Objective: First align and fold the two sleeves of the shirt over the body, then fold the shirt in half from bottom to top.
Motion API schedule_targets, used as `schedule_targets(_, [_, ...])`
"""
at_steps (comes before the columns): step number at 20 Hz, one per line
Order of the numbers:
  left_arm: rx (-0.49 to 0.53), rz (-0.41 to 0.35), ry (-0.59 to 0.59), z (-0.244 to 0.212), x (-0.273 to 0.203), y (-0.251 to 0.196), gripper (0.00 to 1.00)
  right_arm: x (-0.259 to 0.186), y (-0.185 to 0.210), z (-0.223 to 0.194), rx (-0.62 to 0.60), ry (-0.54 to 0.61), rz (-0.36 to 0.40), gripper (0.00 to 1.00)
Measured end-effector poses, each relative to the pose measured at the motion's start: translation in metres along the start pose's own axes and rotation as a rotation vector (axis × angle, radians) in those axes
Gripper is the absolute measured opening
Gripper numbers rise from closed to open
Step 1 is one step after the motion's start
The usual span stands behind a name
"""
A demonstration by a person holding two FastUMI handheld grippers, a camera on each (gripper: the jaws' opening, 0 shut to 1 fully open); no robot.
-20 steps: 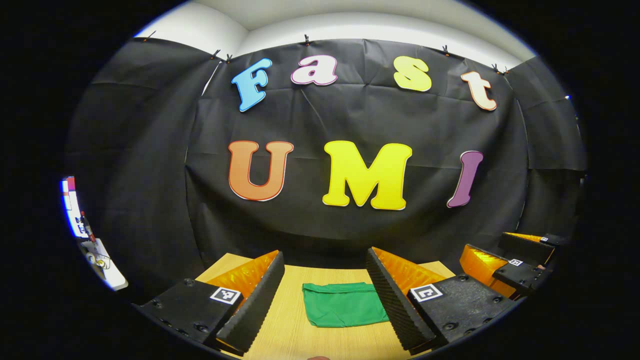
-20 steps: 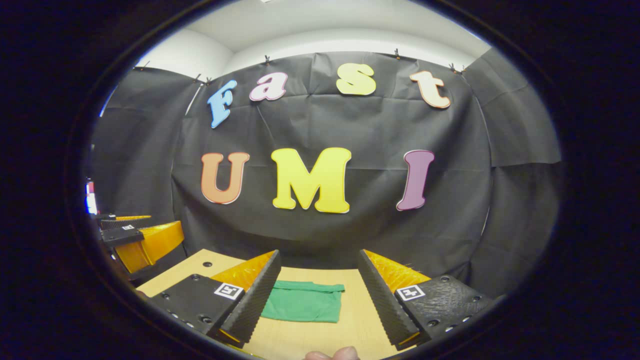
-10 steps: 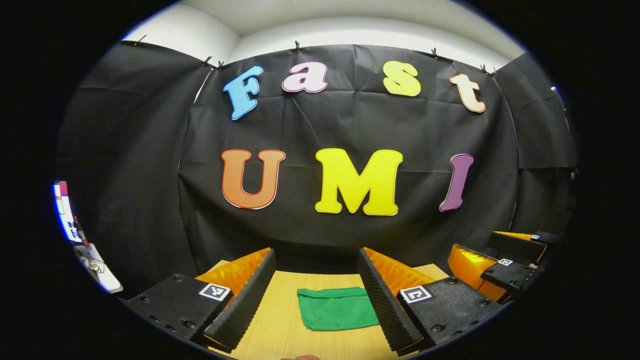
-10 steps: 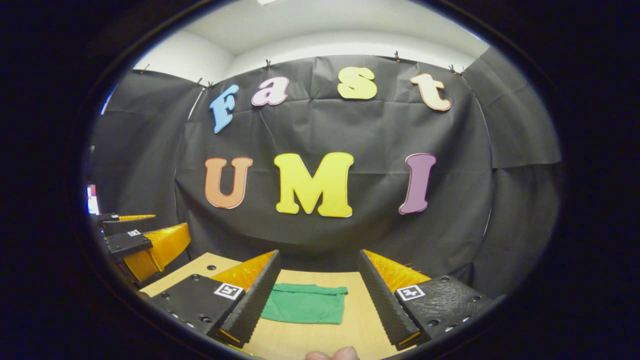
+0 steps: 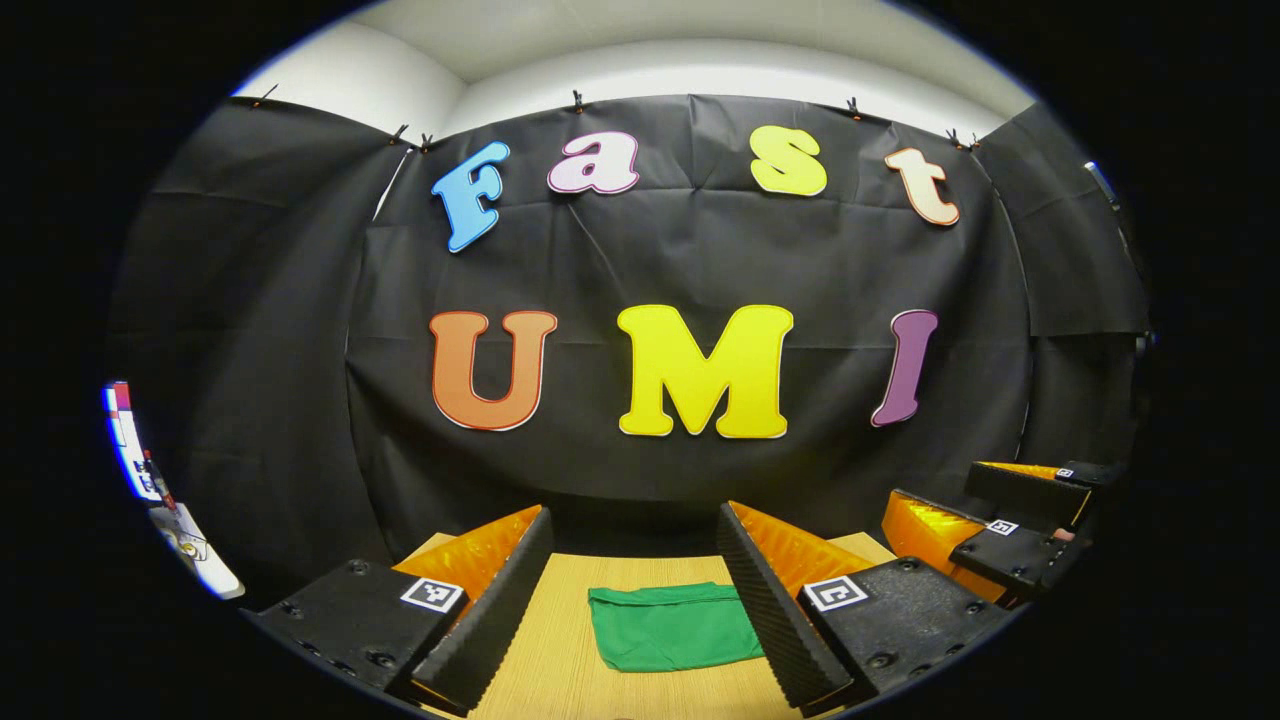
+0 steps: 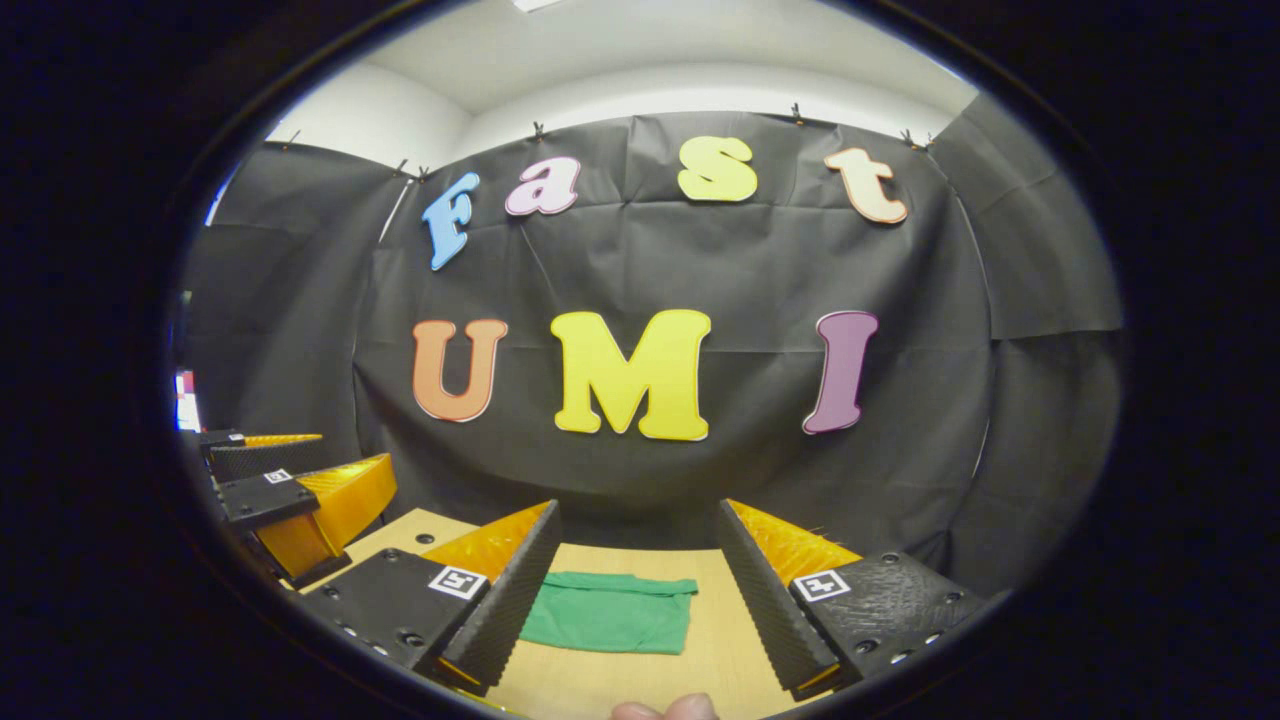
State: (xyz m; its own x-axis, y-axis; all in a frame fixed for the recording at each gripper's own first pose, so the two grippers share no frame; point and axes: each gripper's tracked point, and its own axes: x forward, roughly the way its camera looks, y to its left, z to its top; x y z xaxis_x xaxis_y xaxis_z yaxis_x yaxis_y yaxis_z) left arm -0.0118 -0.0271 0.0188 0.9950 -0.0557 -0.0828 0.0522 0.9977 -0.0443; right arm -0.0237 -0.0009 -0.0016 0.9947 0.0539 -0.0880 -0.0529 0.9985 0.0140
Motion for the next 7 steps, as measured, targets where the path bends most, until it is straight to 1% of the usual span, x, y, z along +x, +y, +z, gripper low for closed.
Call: schedule_targets(7, [0.006,0.007,0.006,-0.0022,0.0035,-0.0031,1.0,0.0023,0.001,-0.0016,0.013,-0.002,0.002,0.96])
